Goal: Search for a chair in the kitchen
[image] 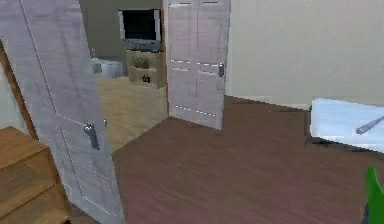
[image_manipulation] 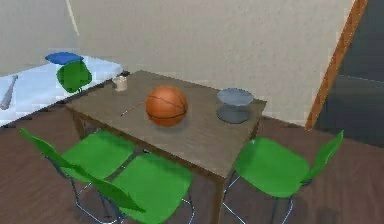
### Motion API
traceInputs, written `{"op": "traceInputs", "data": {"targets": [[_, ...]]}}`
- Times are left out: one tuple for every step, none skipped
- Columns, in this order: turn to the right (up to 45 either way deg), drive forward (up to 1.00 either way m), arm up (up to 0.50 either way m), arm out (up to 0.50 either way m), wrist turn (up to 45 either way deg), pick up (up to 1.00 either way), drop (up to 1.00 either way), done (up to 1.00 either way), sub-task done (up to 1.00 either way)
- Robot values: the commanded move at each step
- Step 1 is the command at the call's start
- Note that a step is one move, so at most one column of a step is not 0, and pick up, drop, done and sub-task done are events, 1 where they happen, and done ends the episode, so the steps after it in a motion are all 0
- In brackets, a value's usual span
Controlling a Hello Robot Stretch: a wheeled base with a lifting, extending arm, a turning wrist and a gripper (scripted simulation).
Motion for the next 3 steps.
{"op": "traceInputs", "data": {"targets": [[0.0,1.0,0.0,0.0,0.0,0.0,0.0,0.0,0.0],[0.0,0.35,0.0,0.0,0.0,0.0,0.0,0.0,0.0],[-36.0,0.0,0.0,0.0,0.0,0.0,0.0,0.0,0.0]]}}
